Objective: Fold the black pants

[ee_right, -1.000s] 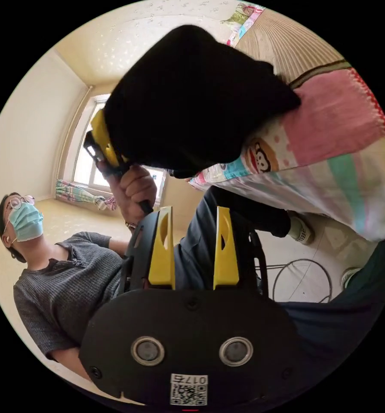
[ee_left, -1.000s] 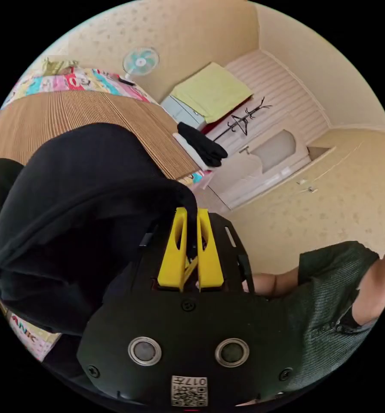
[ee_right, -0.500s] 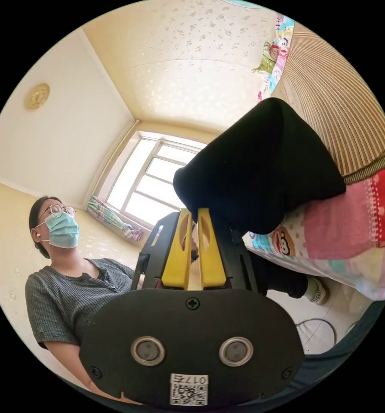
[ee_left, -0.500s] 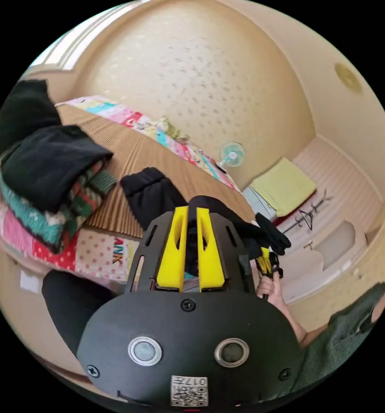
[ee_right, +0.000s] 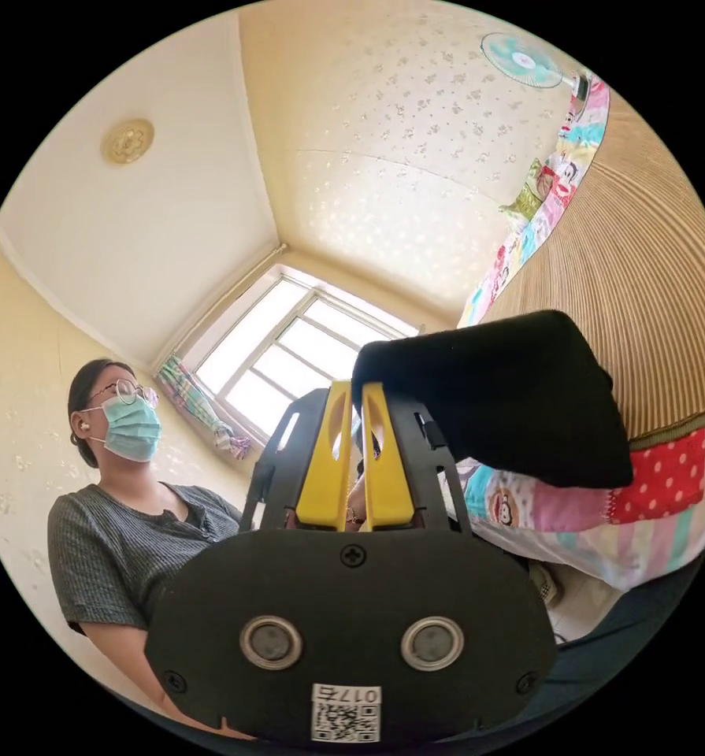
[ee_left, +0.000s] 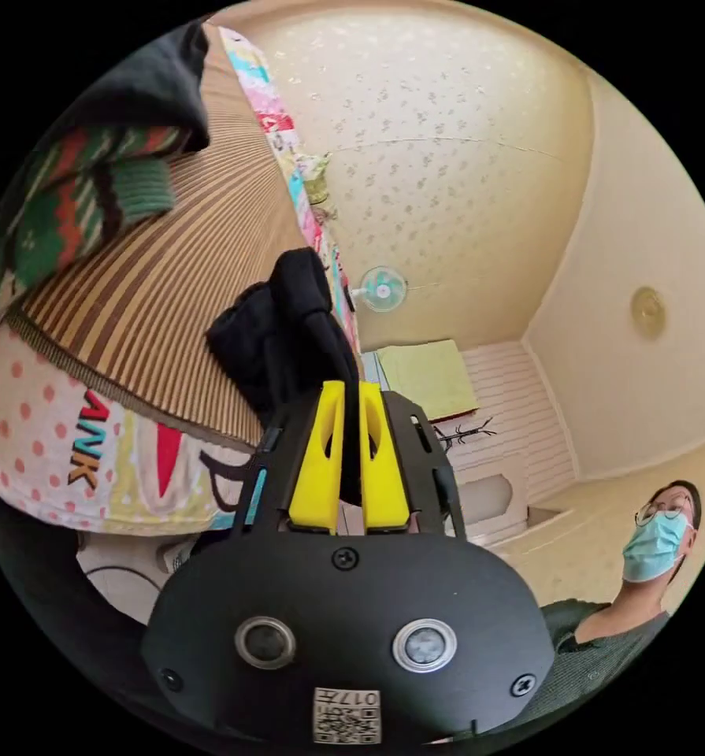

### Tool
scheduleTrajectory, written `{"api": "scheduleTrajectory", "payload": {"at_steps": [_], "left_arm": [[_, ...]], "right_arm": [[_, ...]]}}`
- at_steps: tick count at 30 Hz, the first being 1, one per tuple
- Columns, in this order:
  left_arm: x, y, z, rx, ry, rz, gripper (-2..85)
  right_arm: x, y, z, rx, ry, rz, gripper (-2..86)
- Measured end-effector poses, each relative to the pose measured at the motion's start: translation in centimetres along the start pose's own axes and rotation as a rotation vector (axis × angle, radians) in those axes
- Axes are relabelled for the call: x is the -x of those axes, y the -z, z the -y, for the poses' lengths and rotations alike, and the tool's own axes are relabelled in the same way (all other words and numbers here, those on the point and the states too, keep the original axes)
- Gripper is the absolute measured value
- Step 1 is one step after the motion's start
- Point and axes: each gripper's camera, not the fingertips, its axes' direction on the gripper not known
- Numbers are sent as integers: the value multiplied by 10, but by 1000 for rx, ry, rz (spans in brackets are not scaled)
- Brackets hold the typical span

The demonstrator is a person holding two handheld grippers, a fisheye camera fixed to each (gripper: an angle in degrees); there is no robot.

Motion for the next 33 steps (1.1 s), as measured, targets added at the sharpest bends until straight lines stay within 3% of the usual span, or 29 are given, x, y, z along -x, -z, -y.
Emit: {"api": "scheduleTrajectory", "payload": {"at_steps": [6,9,13,17,22,24,26,29,33], "left_arm": [[-69,7,36,-100,-44,-217,25],[-127,41,42,-257,-254,-256,28],[-183,62,55,-313,-390,-51,33],[-166,56,73,-350,-317,-49,37],[-109,42,102,-354,-148,103,72],[-100,42,95,-351,-228,109,53],[-93,27,79,-201,-263,281,82],[-65,4,42,-34,-135,522,157],[-44,-11,4,30,-47,600,167]], "right_arm": [[38,23,71,-91,94,-46,16],[62,28,96,-161,77,-103,14],[46,32,109,-165,5,-207,12],[5,27,97,-74,-105,-348,14],[-63,-15,28,186,-311,-143,20],[-76,-44,-3,346,-380,-107,23],[-80,-63,-27,462,-414,-120,26],[-77,-49,-35,380,-467,-213,34],[-34,-25,23,289,-313,-503,63]]}}
